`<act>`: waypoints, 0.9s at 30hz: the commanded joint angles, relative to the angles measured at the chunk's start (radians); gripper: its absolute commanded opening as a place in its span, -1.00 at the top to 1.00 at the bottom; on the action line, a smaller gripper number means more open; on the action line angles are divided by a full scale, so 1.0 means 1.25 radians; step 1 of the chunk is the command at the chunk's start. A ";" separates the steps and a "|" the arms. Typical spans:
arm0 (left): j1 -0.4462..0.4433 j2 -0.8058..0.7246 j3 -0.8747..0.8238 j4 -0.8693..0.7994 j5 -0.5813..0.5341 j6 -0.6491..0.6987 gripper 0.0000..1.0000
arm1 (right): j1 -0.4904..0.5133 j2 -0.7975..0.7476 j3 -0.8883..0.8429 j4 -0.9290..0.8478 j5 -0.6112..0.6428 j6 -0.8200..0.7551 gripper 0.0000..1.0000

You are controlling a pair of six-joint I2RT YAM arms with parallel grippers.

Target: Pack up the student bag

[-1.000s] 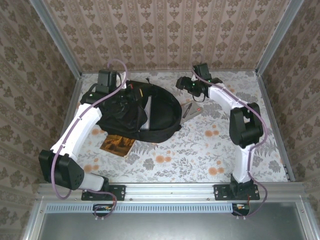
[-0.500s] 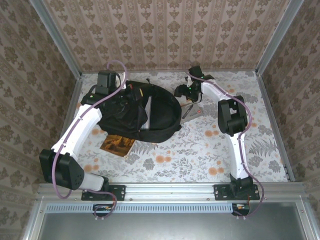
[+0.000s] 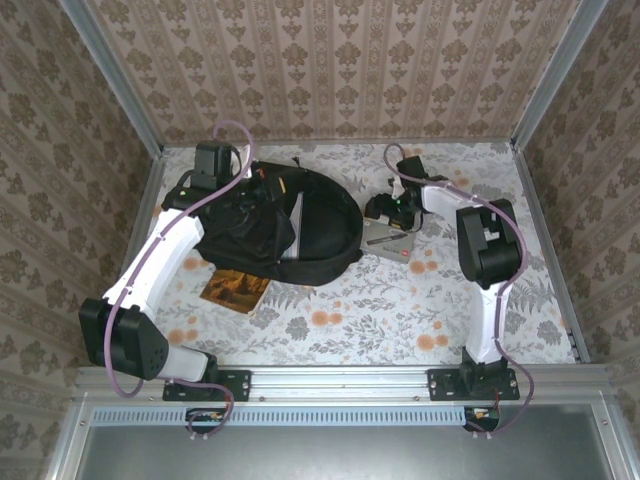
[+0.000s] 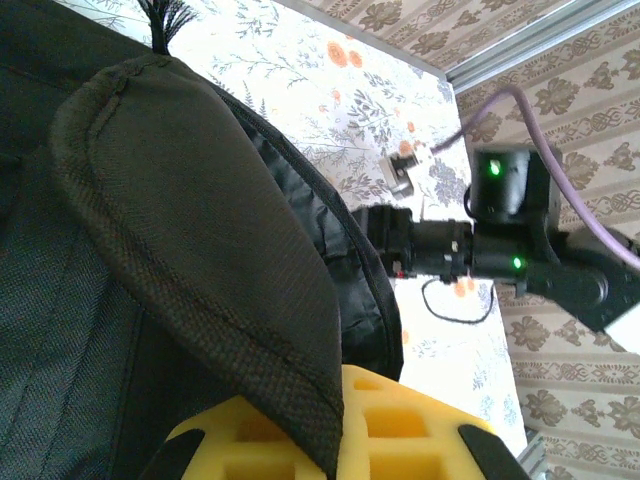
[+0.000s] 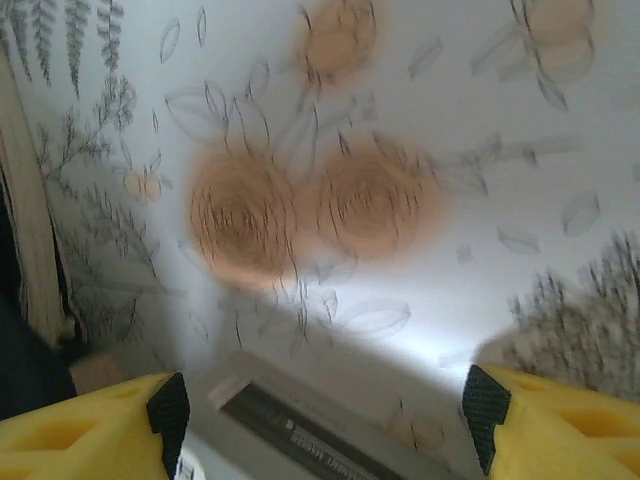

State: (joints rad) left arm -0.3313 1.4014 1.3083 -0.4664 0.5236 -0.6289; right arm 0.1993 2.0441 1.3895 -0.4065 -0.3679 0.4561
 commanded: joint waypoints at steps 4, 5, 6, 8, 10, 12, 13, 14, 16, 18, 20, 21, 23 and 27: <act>0.009 -0.026 -0.001 0.010 -0.004 0.004 1.00 | 0.006 -0.142 -0.264 0.143 -0.050 0.138 -0.53; 0.009 -0.027 -0.002 0.011 -0.005 0.005 1.00 | 0.006 -0.161 -0.292 0.158 -0.051 0.150 -0.54; 0.010 -0.028 -0.004 0.010 -0.008 0.005 1.00 | 0.006 -0.182 -0.320 0.169 -0.048 0.157 -0.54; 0.010 -0.030 -0.003 0.007 -0.013 0.009 1.00 | 0.006 -0.224 -0.361 0.175 -0.034 0.164 -0.55; 0.009 -0.031 -0.001 0.005 -0.015 0.012 1.00 | 0.006 -0.263 -0.389 0.171 -0.013 0.169 -0.56; 0.009 -0.031 0.005 -0.003 -0.020 0.017 1.00 | 0.006 -0.284 -0.403 0.162 -0.008 0.178 -0.57; 0.011 -0.030 0.007 -0.005 -0.022 0.020 1.00 | 0.007 -0.292 -0.409 0.162 -0.020 0.184 -0.57; 0.011 -0.030 0.007 -0.005 -0.022 0.021 1.00 | 0.012 -0.295 -0.413 0.167 -0.034 0.190 -0.57; 0.012 -0.030 0.006 -0.005 -0.024 0.021 1.00 | 0.027 -0.301 -0.410 0.166 -0.063 0.202 -0.57; 0.013 -0.029 0.008 -0.005 -0.022 0.021 1.00 | 0.044 -0.309 -0.406 0.173 -0.089 0.216 -0.56; 0.014 -0.027 0.008 -0.005 -0.023 0.020 1.00 | 0.057 -0.324 -0.409 0.189 -0.110 0.236 -0.56; 0.015 -0.025 0.008 -0.004 -0.022 0.018 1.00 | 0.061 -0.332 -0.411 0.200 -0.118 0.250 -0.55; 0.016 -0.023 0.007 -0.002 -0.018 0.017 1.00 | 0.066 -0.347 -0.412 0.220 -0.135 0.272 -0.55; 0.018 -0.023 0.009 -0.005 -0.018 0.018 1.00 | 0.071 -0.370 -0.414 0.241 -0.150 0.303 -0.54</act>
State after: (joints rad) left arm -0.3191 1.3972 1.3083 -0.4782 0.5037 -0.6285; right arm 0.2775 1.6257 0.8776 -0.1589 -0.4862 0.7807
